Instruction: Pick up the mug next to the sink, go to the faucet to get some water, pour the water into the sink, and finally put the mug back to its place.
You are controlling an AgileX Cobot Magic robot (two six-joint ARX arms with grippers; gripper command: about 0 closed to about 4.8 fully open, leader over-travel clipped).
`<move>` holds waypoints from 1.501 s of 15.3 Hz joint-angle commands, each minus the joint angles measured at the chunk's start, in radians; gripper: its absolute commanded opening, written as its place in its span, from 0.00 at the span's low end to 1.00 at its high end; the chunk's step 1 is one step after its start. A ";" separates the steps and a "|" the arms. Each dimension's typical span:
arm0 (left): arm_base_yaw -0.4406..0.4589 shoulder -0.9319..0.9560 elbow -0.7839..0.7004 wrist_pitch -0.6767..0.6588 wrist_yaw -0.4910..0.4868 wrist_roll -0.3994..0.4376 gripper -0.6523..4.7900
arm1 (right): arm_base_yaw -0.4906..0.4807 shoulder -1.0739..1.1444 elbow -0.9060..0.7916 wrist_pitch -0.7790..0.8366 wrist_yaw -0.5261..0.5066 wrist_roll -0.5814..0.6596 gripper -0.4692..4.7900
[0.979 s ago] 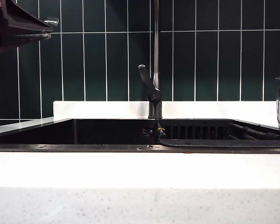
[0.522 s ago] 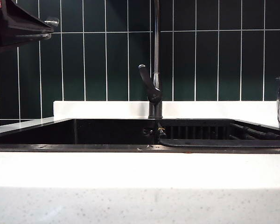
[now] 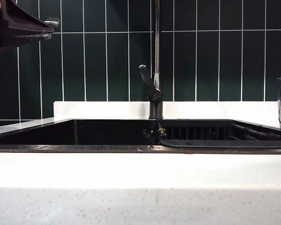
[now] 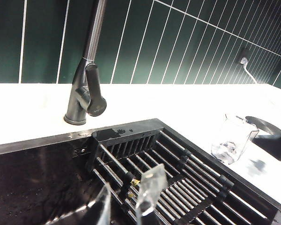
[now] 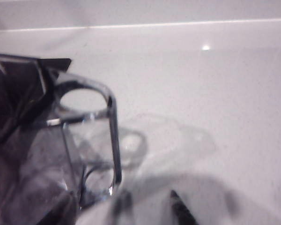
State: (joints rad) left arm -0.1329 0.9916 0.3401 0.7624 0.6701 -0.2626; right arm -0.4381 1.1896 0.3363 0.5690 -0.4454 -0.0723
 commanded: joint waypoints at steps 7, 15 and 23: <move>0.000 -0.002 0.007 0.011 -0.005 0.005 0.27 | 0.020 0.159 0.143 0.045 -0.028 -0.008 0.57; 0.000 -0.002 0.007 0.010 -0.019 0.005 0.26 | 0.085 0.290 0.157 0.180 0.002 -0.016 0.49; 0.000 -0.002 0.007 0.010 -0.023 0.001 0.26 | 0.087 0.304 0.198 0.169 -0.002 -0.033 0.49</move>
State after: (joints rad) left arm -0.1329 0.9916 0.3405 0.7620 0.6468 -0.2623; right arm -0.3531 1.4952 0.5323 0.7425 -0.4419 -0.1013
